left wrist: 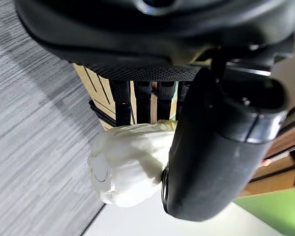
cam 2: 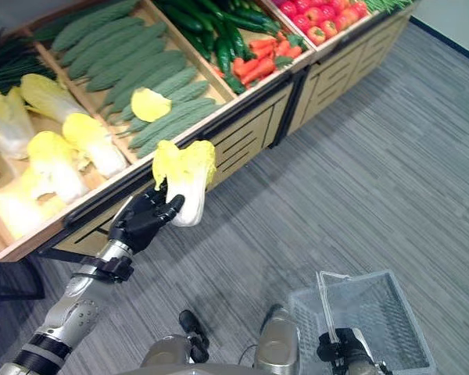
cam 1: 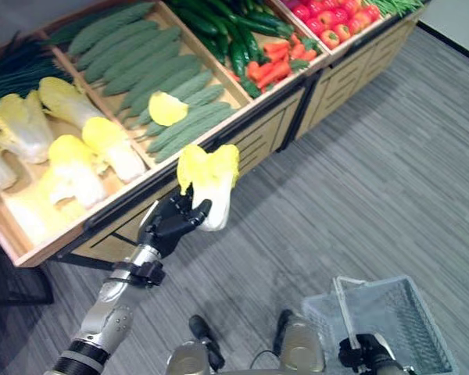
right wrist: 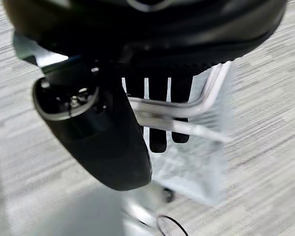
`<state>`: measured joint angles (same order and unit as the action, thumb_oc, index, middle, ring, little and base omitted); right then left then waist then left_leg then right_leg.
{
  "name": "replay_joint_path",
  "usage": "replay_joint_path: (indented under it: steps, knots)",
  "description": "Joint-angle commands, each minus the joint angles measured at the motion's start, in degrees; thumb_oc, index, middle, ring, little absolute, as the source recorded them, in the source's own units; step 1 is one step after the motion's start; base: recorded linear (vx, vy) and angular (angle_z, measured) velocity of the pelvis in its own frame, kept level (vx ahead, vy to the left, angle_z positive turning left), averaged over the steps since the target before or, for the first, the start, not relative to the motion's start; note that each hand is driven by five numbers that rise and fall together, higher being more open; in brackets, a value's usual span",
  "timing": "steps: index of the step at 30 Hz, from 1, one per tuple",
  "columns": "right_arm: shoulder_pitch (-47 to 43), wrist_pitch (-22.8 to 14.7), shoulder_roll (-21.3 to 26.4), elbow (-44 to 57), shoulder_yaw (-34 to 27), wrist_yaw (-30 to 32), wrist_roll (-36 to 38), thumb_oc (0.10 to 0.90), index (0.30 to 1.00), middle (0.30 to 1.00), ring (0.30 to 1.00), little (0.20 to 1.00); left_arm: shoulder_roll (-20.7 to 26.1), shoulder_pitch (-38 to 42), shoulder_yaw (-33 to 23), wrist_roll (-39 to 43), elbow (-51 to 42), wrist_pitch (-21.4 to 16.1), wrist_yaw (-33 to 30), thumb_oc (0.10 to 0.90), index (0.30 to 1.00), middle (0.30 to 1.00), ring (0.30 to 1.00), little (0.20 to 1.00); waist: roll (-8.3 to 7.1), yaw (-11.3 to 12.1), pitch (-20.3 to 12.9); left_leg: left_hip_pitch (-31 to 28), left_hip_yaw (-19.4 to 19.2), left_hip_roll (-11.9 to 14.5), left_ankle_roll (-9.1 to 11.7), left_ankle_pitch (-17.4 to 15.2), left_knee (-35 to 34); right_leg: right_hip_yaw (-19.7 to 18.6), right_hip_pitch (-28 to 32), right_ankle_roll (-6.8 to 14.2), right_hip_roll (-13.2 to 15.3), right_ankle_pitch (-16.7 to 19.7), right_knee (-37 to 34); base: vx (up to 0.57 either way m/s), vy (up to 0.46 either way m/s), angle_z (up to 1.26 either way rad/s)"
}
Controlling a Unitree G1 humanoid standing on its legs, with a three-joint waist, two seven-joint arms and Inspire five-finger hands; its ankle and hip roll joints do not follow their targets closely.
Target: Get the vegetables into the basket
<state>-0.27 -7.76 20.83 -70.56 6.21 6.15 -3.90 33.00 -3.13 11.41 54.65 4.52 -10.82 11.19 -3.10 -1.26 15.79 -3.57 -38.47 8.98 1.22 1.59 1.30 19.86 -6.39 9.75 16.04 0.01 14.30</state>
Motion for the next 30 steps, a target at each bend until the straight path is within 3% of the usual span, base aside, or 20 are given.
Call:
replay_joint_path:
  steps: [1, 5, 13, 16, 17, 18, 19, 20, 21, 23, 26, 27, 28, 30]
  knots:
    - [1.74, -2.3, 0.75, 0.66, 1.88, 0.55, 0.26, 0.4, 0.3, 0.3, 0.3, 0.3, -0.66, 3.6, -1.31, -0.35, -8.4, -4.22, 3.54, 0.4, 0.3, 0.3, 0.3, 0.3, -1.49, -1.99, -5.59, 5.39, 4.26, 0.55, 2.33, -4.09, 5.42, -2.05, 1.31, 2.59, 2.26, 7.0, -5.6, 0.04, -0.149, -0.7]
    - [2.63, -2.28, 1.04, 0.63, 0.93, 0.52, 0.62, 0.4, 0.3, 0.3, 0.3, 0.3, -1.22, 3.81, -0.75, 0.43, -8.21, -4.15, 4.03, 0.4, 0.3, 0.3, 0.3, 0.3, -1.05, -2.84, -5.83, 5.21, 3.68, 2.08, 3.33, -3.51, 6.34, -2.2, 1.74, 1.63, 0.74, 4.36, -6.79, 0.01, -0.148, -0.32]
    - [4.83, -2.33, 2.49, -0.09, -1.01, 1.57, 2.22, 0.4, 0.3, 0.3, 0.3, 0.3, -2.76, 6.0, 2.87, 0.7, -8.7, -4.09, 4.77, 0.4, 0.3, 0.3, 0.3, 0.3, 1.75, -6.91, -5.35, 4.18, 1.51, 7.38, 7.13, 1.0, 6.87, -5.85, 1.18, -1.06, -4.7, -0.12, -7.84, -0.02, -0.183, -0.22]
    - [5.85, -2.46, 3.6, 0.22, -1.76, 1.92, 2.68, 0.4, 0.3, 0.3, 0.3, 0.3, -3.08, 7.65, 4.53, -0.28, -8.75, -4.04, 5.34, 0.4, 0.3, 0.3, 0.3, 0.3, 2.96, -7.94, -4.47, 5.53, 2.28, 11.2, 9.66, 3.75, 12.03, -8.06, 1.79, -3.12, -7.63, -2.04, -7.68, 0.03, -0.237, -0.35]
    - [5.56, -2.82, 4.32, -0.34, -1.9, 2.3, 3.1, 0.4, 0.3, 0.3, 0.3, 0.3, -3.66, 8.33, 5.22, -0.21, -8.98, -4.53, 5.62, 0.4, 0.3, 0.3, 0.3, 0.3, 3.32, -7.6, -3.66, 6.49, 5.81, 12.9, 11.84, 8.45, 15.31, -9.97, 2.1, -4.49, -9.67, -2.77, -7.61, 0.05, -0.21, -0.41]
    - [5.5, -2.85, 4.35, -0.38, -1.93, 2.3, 3.1, 0.4, 0.3, 0.3, 0.3, 0.3, -3.69, 8.41, 5.24, -0.21, -8.94, -4.55, 5.62, 0.4, 0.3, 0.3, 0.3, 0.3, 3.45, -7.61, -3.6, 6.67, 5.97, 13.16, 11.91, 8.46, 15.58, -9.91, 2.07, -4.61, -9.84, -2.81, -7.59, 0.03, -0.159, -0.52]
    - [5.33, -3.05, 4.56, -0.33, -1.93, 2.48, 3.47, 0.4, 0.3, 0.3, 0.3, 0.3, -4.21, 8.84, 5.23, 0.01, -9.1, -4.91, 5.43, 0.4, 0.3, 0.3, 0.3, 0.3, 3.33, -7.5, -3.25, 7.58, 9.1, 12.93, 12.08, 9.31, 17.14, -11.27, 1.69, -5.0, -10.45, -2.91, -7.44, -0.09, 0.001, -0.75]
    - [4.5, -3.07, 5.55, -0.16, -1.55, 2.94, 3.61, 0.4, 0.3, 0.3, 0.3, 0.3, -5.32, 9.21, 5.71, 0.73, -9.49, -5.76, 5.12, 0.4, 0.3, 0.3, 0.3, 0.3, 2.93, -6.12, -3.36, 9.97, 19.23, 7.03, 8.72, 8.06, 14.1, -15.24, -0.28, -4.95, -10.56, -0.79, -8.68, -0.07, 0.023, -0.8]
    - [3.6, -3.14, 6.13, -0.19, -1.16, 3.05, 3.62, 0.4, 0.3, 0.3, 0.3, 0.3, -6.24, 9.22, 5.91, 0.33, -9.38, -6.04, 4.58, 0.4, 0.3, 0.3, 0.3, 0.3, 2.8, -5.01, -3.27, 11.09, 25.66, 3.55, 7.32, 5.11, 11.68, -17.6, -0.42, -4.37, -10.41, -0.33, -9.25, -0.04, 0.055, -1.02]
    - [2.15, -3.31, 7.11, -0.57, -0.56, 3.54, 3.54, 0.4, 0.3, 0.3, 0.3, 0.3, -6.88, 9.52, 6.1, -0.99, -9.32, -7.27, 3.28, 0.4, 0.3, 0.3, 0.3, 0.3, 2.73, -3.73, -2.8, 12.16, 33.99, 0.89, 5.96, 2.39, 6.22, -22.35, -1.0, -3.77, -11.08, -0.08, -9.08, 0.1, 0.052, -1.32]
    - [0.84, -4.04, 8.61, -0.8, -0.03, 3.56, 3.58, 0.4, 0.3, 0.3, 0.3, 0.3, -5.72, 10.49, 6.65, -2.16, -10.28, -8.45, 3.08, 0.4, 0.3, 0.3, 0.3, 0.3, 3.47, -2.2, -2.4, 15.14, 42.9, 0.26, 5.79, 5.5, 0.99, -26.82, -1.74, -3.52, -12.44, -0.82, -7.45, 0.12, 0.085, -1.37]
    - [0.82, -4.04, 8.61, -0.81, -0.04, 3.56, 3.58, 0.4, 0.3, 0.3, 0.3, 0.3, -5.72, 10.51, 6.65, -2.16, -10.28, -8.45, 3.08, 0.4, 0.3, 0.3, 0.3, 0.3, 3.5, -2.21, -2.5, 15.28, 42.93, 0.28, 5.81, 5.61, 0.92, -26.8, -1.87, -3.53, -12.47, -0.72, -7.5, 0.14, 0.158, -0.73]
    - [0.35, -4.81, 9.13, -0.41, 0.16, 3.77, 3.71, 0.4, 0.3, 0.3, 0.3, 0.3, -5.36, 10.51, 6.32, -2.01, -10.91, -8.64, 3.2, 0.4, 0.3, 0.3, 0.3, 0.3, 3.85, -1.36, -2.55, 16.52, 47.43, -0.58, 6.29, 6.94, -1.04, -30.01, -1.49, -3.18, -13.42, -1.21, -7.42, 0.1, 0.111, -0.71]
    - [0.32, -4.82, 9.27, -0.46, 0.06, 3.61, 3.8, 0.4, 0.3, 0.3, 0.3, 0.3, -5.15, 10.33, 5.89, -1.61, -10.82, -8.45, 3.47, 0.4, 0.3, 0.3, 0.3, 0.3, 3.84, -1.27, -2.76, 15.67, 47.69, -1.23, 5.79, 5.73, -0.84, -31.38, -1.51, -2.95, -13.59, -1.74, -6.7, 0.12, 0.16, -1.22]
